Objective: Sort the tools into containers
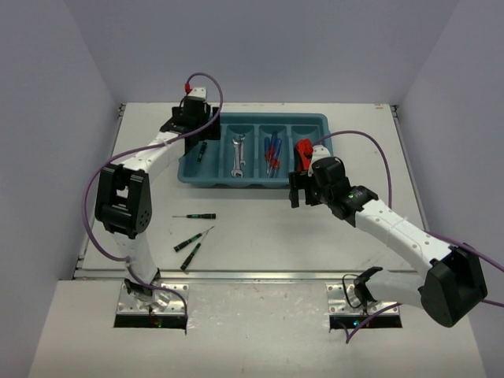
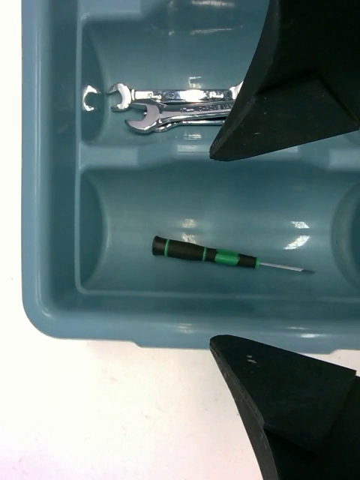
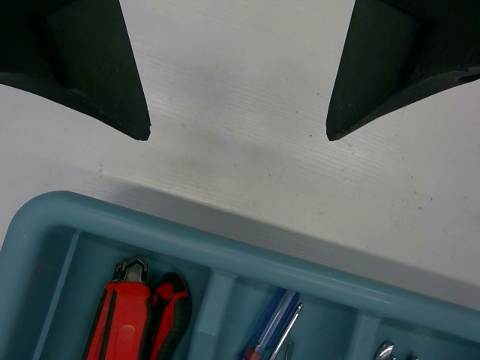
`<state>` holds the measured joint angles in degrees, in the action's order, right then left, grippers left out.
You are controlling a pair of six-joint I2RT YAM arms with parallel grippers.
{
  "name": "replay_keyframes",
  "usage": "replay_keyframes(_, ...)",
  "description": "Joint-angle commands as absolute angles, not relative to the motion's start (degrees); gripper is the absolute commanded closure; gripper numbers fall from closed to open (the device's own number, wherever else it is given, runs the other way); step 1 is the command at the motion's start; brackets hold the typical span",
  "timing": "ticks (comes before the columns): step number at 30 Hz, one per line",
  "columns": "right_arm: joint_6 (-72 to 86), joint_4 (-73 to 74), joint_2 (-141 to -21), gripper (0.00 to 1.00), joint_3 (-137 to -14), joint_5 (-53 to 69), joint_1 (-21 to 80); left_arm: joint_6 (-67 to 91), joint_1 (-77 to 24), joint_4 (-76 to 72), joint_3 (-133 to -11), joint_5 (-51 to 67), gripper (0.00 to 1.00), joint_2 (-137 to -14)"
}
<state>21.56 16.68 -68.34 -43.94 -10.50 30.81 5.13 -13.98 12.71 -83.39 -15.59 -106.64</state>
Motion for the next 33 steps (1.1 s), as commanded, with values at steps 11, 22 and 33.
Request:
replay_keyframes(11,20.9,14.5,-69.4,0.01,-44.3,-11.8,30.5,77.3,-14.4,60.4,-81.7,-39.9,0.00,-77.3)
replay_keyframes(22,21.2,14.5,-69.5,0.01,-44.4,-11.9,30.5,95.4,-20.1,54.1,-53.2,-27.0,0.03,-67.8)
replay_keyframes(33,21.1,14.2,-69.1,0.01,-44.1,-11.8,30.5,99.8,-25.8,55.6,-56.5,-23.1,0.25,-83.6)
